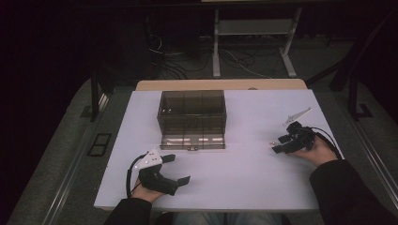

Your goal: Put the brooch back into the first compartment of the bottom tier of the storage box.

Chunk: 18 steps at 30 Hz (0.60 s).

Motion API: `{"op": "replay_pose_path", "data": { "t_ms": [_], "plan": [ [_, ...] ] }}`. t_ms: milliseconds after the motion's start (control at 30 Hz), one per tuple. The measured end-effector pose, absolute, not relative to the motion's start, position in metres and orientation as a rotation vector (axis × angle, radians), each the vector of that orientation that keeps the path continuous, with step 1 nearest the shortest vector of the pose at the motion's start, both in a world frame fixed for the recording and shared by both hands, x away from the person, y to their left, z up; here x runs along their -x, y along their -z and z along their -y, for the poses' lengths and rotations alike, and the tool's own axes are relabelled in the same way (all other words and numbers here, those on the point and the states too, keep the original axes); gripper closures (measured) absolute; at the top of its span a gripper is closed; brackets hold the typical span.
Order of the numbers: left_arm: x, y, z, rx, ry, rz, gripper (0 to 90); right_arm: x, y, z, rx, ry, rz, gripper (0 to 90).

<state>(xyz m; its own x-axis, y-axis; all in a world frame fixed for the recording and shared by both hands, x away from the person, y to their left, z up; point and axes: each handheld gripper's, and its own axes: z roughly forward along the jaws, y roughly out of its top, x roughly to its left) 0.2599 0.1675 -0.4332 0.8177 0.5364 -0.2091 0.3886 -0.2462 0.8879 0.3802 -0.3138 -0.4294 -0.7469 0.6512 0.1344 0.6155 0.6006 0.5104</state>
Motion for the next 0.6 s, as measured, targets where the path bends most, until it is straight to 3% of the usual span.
{"op": "replay_pose_path", "data": {
  "t_ms": [200,333,600],
  "plan": [
    [-0.2599,0.4333,-0.1673,-1.870,-0.162,-0.698,0.0,-0.3798,0.4307,0.3116,-1.061,-0.773,-2.740,51.0],
    [-0.2598,0.4335,-0.1672,-1.870,-0.162,-0.699,0.0,-0.3778,0.4295,0.3106,-1.029,-0.752,-2.726,61.9],
    [-0.2594,0.4335,-0.1676,-1.869,-0.163,-0.702,0.0,-0.3778,0.4306,0.3105,-1.018,-0.712,-2.735,70.6]
  ]
}}
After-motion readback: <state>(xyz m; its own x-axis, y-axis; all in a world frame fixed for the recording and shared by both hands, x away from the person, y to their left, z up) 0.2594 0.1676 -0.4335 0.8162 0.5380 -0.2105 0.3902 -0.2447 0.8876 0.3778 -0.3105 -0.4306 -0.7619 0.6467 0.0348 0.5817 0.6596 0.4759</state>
